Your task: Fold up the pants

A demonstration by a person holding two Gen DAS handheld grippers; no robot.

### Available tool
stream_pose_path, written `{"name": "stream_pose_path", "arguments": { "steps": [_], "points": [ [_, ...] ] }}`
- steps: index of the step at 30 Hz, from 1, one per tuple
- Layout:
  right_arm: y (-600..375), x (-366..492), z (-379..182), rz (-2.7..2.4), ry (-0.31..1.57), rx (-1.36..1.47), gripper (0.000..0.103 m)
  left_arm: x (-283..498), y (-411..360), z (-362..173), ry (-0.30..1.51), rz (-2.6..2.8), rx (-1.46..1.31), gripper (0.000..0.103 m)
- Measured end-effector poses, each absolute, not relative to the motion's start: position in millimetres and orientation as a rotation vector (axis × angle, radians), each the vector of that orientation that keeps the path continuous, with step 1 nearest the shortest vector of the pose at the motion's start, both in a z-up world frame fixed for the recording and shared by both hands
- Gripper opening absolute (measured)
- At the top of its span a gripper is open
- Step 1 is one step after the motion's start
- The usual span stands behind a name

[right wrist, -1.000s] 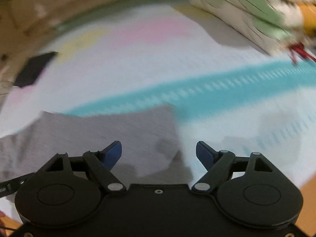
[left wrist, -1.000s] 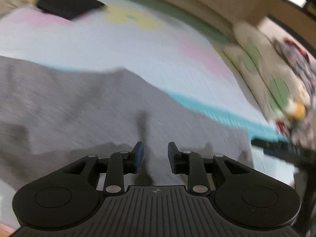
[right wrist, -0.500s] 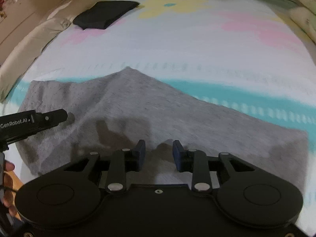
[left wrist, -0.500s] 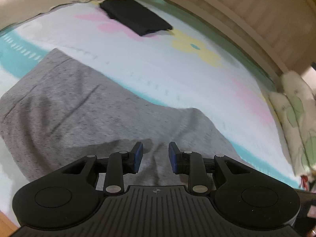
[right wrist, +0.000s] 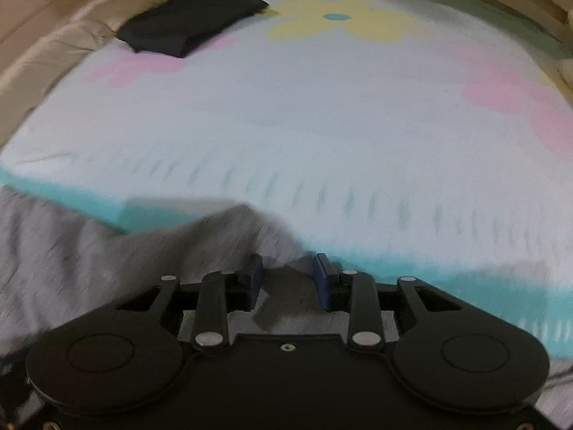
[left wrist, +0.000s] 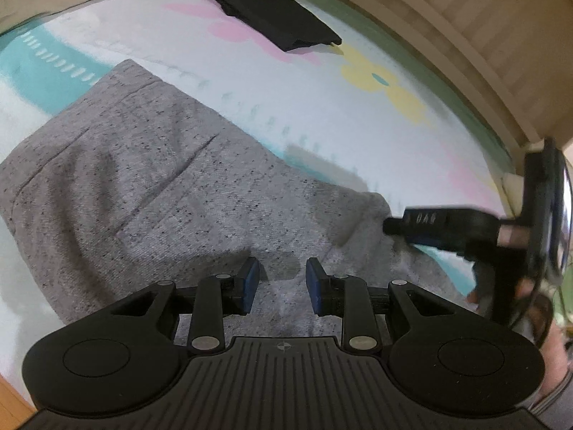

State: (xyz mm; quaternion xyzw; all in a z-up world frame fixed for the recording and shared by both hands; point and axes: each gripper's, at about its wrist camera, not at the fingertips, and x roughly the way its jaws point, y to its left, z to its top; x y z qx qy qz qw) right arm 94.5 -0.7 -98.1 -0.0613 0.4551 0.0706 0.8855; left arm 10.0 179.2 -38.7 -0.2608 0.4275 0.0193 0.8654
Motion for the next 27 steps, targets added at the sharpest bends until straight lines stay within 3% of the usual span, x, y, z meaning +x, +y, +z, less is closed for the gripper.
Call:
{"name": "stream_pose_path", "arguments": {
  "steps": [4,6,7,10,16,19,21,23,25,27],
  "points": [
    [-11.0,92.3,-81.2,0.156,0.953,-0.089,0.048,15.5,178.7,-36.3,0.877,0.04,-0.527,0.028],
    [-19.0,72.5,-72.2,0.169,0.932,-0.094,0.075,13.9,179.2,-34.2,0.869,0.044,-0.511,0.028],
    [-22.5,61.2,-69.2,0.172,0.92,-0.108,0.08,12.9,179.9,-33.6,0.865,0.048,-0.506,0.028],
    [-32.6,23.9,-64.4,0.174,0.908,-0.164,0.081,7.8,182.1,-30.9,0.855,0.05,-0.505,0.028],
    [-51.7,-17.3,-93.2,0.126,1.079,-0.097,0.081,-4.9,192.8,-21.4,0.818,0.066,-0.496,0.028],
    [-53.5,-37.9,-102.5,0.097,1.052,-0.064,0.091,-13.2,200.4,-15.8,0.799,0.08,-0.489,0.03],
    [-51.3,-46.9,-107.3,0.106,1.056,-0.071,0.103,-20.7,207.7,-12.1,0.778,0.093,-0.494,0.03],
    [-47.2,-57.7,-112.1,0.128,1.035,-0.086,0.103,-25.8,219.1,-10.4,0.758,0.113,-0.525,0.031],
    [-43.8,-67.6,-114.4,0.122,0.971,-0.105,0.103,-30.8,231.5,-10.0,0.745,0.136,-0.568,0.035],
    [-44.0,-75.2,-117.7,0.112,0.931,-0.091,0.103,-38.0,244.8,-10.5,0.727,0.18,-0.622,0.05]
  ]
}}
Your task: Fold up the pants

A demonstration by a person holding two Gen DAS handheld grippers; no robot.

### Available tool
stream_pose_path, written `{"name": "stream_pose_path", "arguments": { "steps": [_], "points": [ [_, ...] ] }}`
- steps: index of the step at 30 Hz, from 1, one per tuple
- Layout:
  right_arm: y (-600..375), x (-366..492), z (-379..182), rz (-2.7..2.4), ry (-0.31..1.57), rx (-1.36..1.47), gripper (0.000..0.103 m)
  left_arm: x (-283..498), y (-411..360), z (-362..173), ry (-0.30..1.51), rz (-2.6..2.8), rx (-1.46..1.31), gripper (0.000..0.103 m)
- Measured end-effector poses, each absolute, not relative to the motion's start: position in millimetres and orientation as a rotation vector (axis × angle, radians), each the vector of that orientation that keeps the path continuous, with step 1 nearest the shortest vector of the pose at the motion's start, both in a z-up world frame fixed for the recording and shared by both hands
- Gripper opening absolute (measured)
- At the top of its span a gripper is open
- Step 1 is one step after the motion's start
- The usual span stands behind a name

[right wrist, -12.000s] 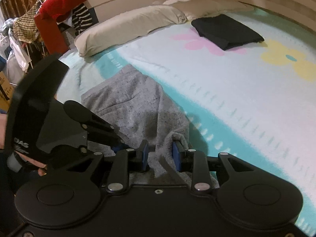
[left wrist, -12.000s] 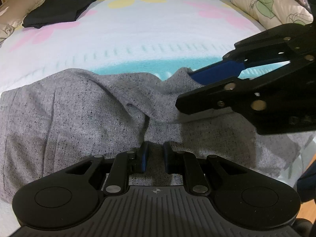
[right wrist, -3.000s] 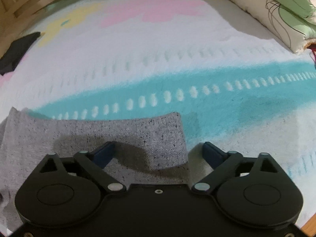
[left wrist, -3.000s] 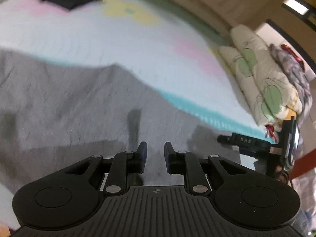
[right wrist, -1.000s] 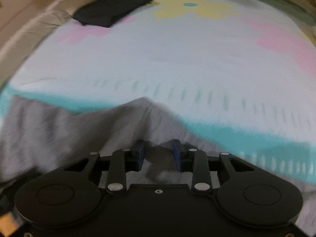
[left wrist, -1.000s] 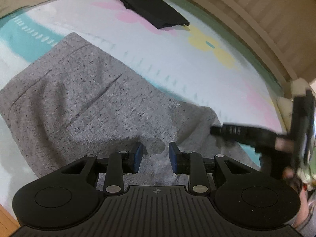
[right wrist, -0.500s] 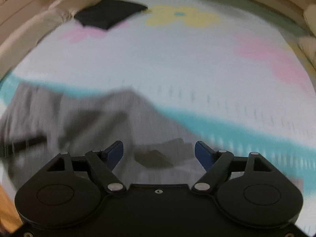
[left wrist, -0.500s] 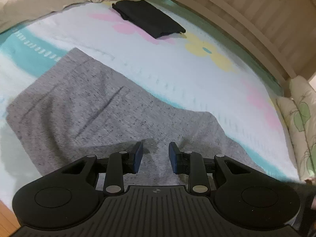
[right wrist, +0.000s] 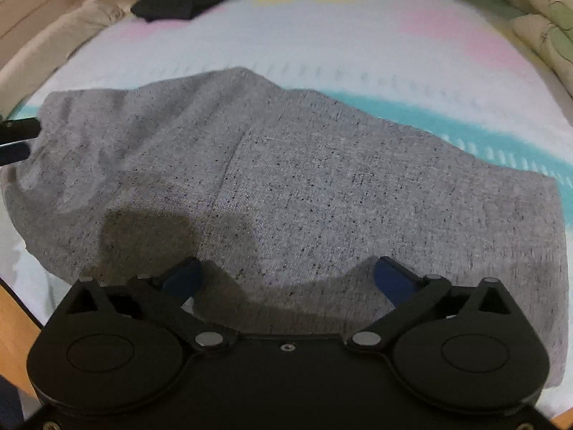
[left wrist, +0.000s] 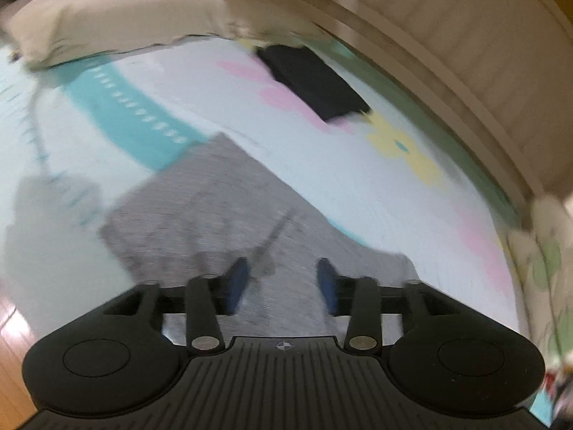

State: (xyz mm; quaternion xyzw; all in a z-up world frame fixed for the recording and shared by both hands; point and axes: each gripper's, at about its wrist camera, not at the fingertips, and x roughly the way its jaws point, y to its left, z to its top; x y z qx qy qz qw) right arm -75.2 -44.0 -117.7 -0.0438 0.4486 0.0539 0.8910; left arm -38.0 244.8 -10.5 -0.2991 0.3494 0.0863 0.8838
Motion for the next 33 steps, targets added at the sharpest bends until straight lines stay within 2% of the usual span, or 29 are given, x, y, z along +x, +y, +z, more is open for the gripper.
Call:
{"name": "stream_pose_path", "arguments": {
  "steps": [5,15,19,20,21,23,33],
  "points": [
    [-48.6,-89.3,-121.1,0.096,0.858,-0.068,0.103,-51.3,264.7,-14.0,0.693,0.27,-0.697,0.051],
    [-52.3,-87.0,-117.8,0.113,0.893,-0.06,0.103,-70.6,269.4,-40.6,0.754,0.334,-0.847,0.052],
    [-52.0,-85.9,-118.4,0.114,0.9,-0.062,0.103,-66.8,265.8,-55.0,0.782,0.329,-0.878,0.056],
    [-52.0,-85.5,-118.4,0.114,0.901,-0.062,0.103,-64.9,265.3,-59.0,0.783,0.324,-0.886,0.061],
    [-51.7,-85.1,-118.6,0.113,0.902,-0.063,0.103,-64.5,264.1,-60.6,0.768,0.322,-0.889,0.067],
    [-51.3,-84.9,-119.1,0.112,0.901,-0.064,0.103,-61.8,263.8,-59.9,0.731,0.308,-0.883,0.07],
    [-52.0,-88.8,-122.0,0.118,0.872,-0.065,0.103,-41.4,273.7,-74.4,0.592,0.223,-0.906,0.07]
  ]
}}
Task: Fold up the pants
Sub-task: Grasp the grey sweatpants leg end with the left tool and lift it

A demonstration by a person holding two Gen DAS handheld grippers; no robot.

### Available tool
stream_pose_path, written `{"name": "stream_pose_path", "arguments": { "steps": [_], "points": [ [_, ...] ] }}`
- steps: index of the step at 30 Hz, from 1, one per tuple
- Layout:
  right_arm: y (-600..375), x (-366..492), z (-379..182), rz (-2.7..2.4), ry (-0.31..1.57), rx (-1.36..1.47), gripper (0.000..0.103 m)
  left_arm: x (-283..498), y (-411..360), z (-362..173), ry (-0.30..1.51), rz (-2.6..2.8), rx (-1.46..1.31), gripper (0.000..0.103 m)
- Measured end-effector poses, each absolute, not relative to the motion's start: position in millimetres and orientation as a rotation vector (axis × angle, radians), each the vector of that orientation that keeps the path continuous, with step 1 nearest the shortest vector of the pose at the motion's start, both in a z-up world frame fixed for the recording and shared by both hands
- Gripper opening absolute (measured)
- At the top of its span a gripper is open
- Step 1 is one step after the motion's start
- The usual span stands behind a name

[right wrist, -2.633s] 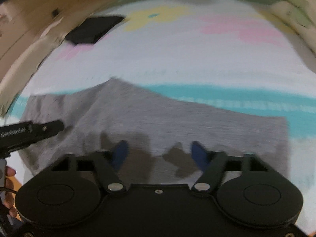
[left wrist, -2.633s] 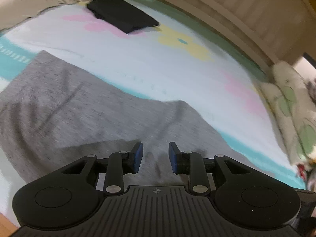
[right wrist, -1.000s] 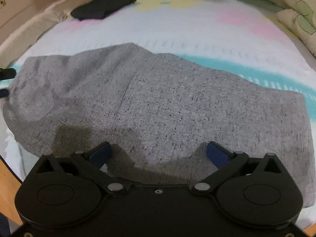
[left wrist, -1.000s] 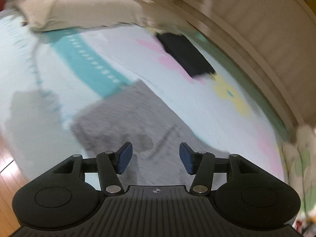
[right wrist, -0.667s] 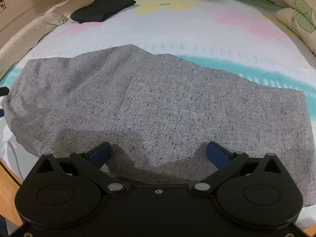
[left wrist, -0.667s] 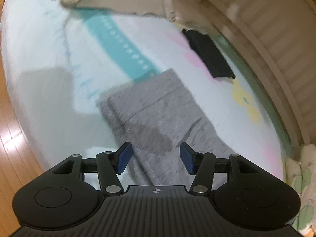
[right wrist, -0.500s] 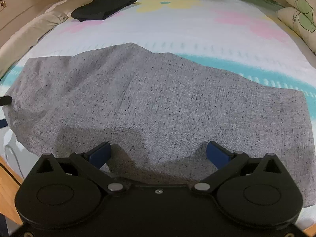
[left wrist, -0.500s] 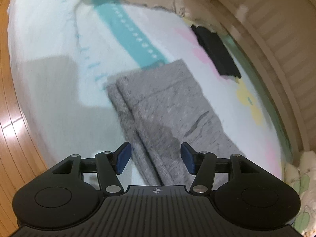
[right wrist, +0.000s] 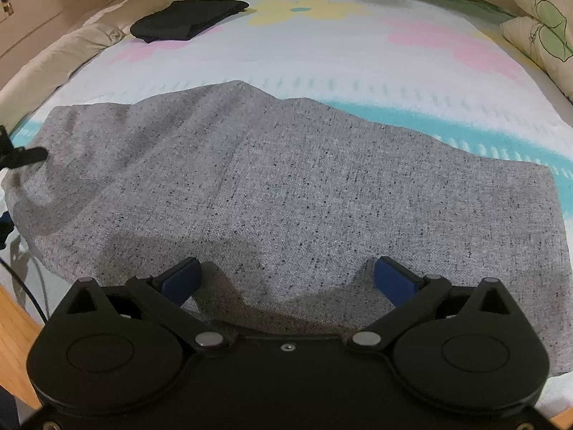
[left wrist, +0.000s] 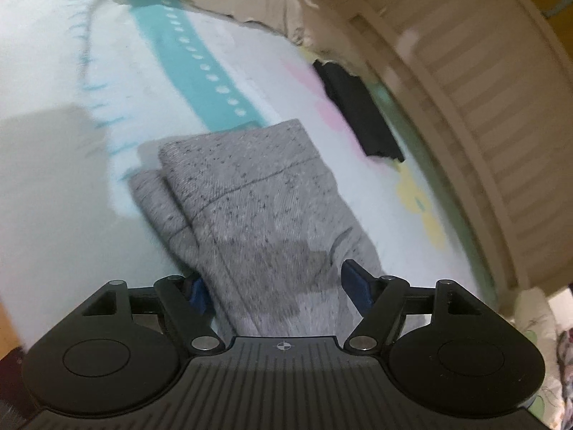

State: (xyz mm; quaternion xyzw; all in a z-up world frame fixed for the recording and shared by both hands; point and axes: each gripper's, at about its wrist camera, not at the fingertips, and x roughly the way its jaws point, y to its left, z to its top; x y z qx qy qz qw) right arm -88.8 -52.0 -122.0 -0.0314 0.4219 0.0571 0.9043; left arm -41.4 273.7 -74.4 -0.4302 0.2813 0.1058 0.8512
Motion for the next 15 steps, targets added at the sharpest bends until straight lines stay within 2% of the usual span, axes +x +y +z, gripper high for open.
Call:
{"name": "stream_pose_path", "arguments": {
  "steps": [6,15],
  "points": [
    [-53.3,-91.2,-123.0,0.128,0.851,-0.065,0.103,-29.4,277.7,-81.7,0.531,0.165,-0.893,0.07],
    [-52.6,-91.2,-122.2,0.127,0.848,-0.058,0.103,-11.7,284.2,-82.1,0.542,0.156,-0.945,0.069]
  ]
}}
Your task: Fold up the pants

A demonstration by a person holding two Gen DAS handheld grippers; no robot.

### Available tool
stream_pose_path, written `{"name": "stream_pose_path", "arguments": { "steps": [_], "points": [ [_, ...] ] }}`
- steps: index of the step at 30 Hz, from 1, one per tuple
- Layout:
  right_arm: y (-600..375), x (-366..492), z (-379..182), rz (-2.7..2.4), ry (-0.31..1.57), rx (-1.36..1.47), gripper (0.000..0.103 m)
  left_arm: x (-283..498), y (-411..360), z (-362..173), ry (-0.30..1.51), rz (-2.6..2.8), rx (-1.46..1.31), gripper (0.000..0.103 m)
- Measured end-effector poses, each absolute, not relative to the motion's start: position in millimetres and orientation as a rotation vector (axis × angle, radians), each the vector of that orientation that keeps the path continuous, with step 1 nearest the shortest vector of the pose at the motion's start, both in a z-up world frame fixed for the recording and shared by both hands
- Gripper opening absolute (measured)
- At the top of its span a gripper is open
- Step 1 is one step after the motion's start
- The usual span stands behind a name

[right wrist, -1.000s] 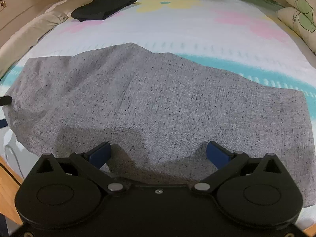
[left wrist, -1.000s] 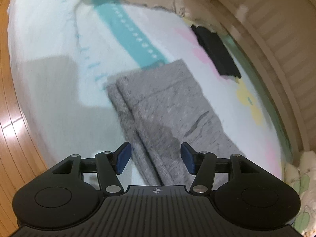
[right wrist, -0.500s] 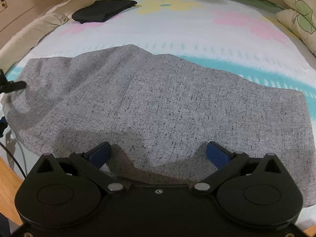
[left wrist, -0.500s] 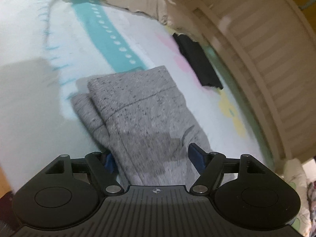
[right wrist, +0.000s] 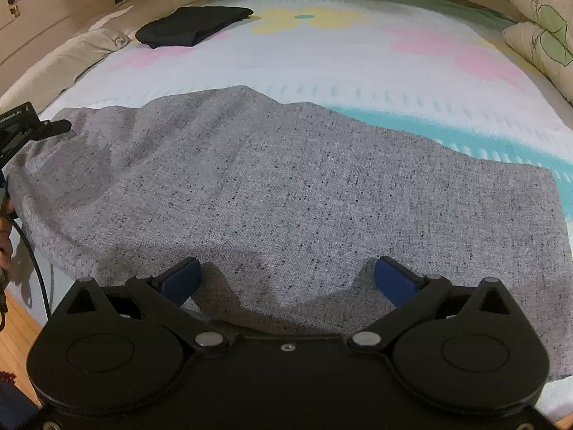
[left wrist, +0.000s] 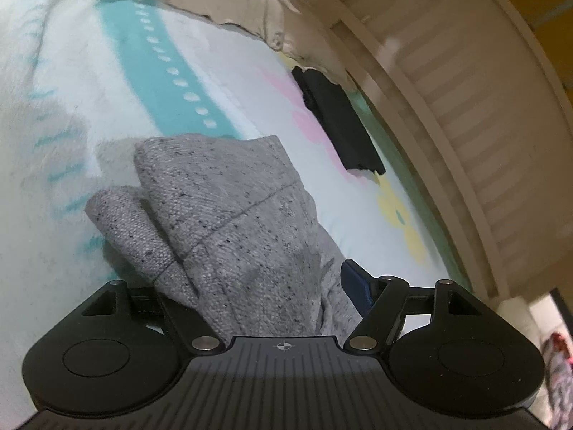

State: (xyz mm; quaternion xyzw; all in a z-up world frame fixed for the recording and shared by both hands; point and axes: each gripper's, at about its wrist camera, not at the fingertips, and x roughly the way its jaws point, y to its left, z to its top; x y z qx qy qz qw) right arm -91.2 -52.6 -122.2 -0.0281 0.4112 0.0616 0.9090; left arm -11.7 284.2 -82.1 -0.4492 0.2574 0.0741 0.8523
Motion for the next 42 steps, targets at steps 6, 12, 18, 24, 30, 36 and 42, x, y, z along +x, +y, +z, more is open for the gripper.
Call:
{"name": "stream_pose_path", "arguments": {
  "steps": [6,12,18,24,30,36,42],
  "points": [
    [-54.2,-87.2,-120.0,0.132,0.876,-0.044,0.103,-10.6,285.5,-84.0,0.587,0.151,-0.935,0.033],
    [-56.1,-83.7,-101.4,0.215,0.912,-0.006,0.09,-16.3,268.2,-56.7,0.54,0.121,-0.77,0.025],
    [-60.9,-96.8,-76.5,0.173,0.75,-0.075,0.09,-31.5,241.4,-13.3,0.458,0.058,-0.621,0.025],
    [-69.7,-77.3,-101.8,0.099,0.908,-0.074,0.089,-40.6,211.2,14.8,0.396,-0.048,-0.505,0.025],
    [-78.3,-74.8,-100.3,0.095,0.948,-0.049,0.091,-44.6,190.2,28.1,0.375,-0.127,-0.482,0.023],
    [-106.1,-74.6,-71.3,0.054,0.888,0.014,0.091,-51.5,133.0,56.0,0.319,-0.275,-0.369,0.023],
    [-169.0,-69.4,-51.6,-0.099,0.87,0.155,0.091,-45.6,30.5,52.3,0.359,-0.421,-0.228,0.023]
  ]
}}
